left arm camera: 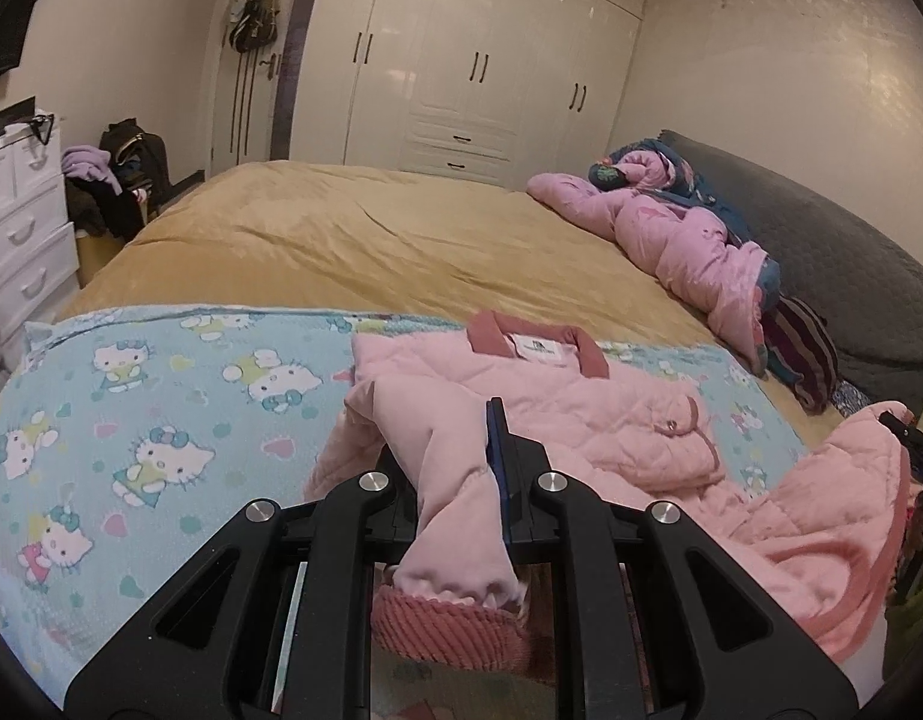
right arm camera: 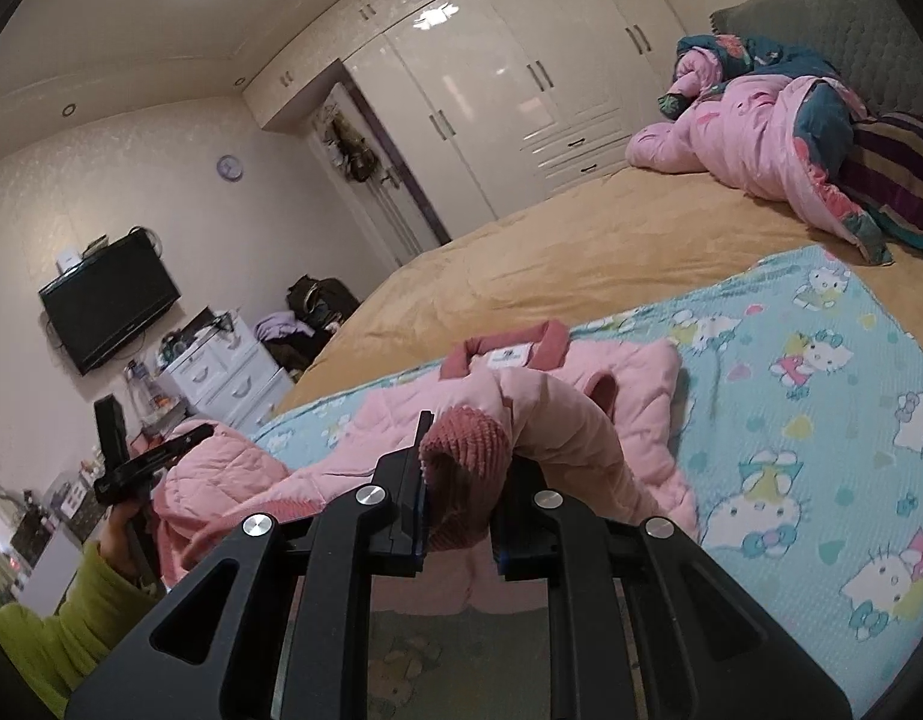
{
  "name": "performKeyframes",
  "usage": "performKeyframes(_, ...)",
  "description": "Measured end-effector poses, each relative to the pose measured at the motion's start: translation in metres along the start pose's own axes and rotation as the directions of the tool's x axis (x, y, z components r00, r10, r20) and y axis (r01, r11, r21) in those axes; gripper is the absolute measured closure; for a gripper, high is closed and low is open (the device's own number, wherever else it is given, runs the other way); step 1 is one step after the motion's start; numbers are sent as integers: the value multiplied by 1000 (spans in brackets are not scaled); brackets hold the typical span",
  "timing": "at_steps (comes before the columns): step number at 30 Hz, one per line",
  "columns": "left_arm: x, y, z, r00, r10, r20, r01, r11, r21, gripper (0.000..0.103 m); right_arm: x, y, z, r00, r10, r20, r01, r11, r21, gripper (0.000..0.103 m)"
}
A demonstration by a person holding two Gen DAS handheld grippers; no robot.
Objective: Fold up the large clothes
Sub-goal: 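Lift the hem with both tools and fold it over toward the collar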
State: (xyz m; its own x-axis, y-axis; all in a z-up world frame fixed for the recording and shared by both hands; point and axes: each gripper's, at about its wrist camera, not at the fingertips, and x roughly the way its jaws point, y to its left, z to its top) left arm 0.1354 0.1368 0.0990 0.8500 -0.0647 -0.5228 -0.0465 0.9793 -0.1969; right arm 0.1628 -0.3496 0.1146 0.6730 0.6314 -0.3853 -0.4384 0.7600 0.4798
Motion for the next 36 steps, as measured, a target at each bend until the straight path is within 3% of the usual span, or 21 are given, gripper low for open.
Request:
performKeyframes(13, 47, -3, 50, 997, 68, 22, -69, 997, 38, 95, 43, -26, 56, 997, -62, 49, 62, 998, 7, 89)
performKeyframes(23, 79, -2, 71, 994, 108, 18, -109, 993, 53, 94, 84, -50, 87, 992, -115, 42, 115, 993, 6, 89)
performKeyframes(36, 145, 3, 75, 986, 161, -49, -157, 984, 78, 94, 154, -102, 94, 985, -165, -55, 170, 980, 104, 89)
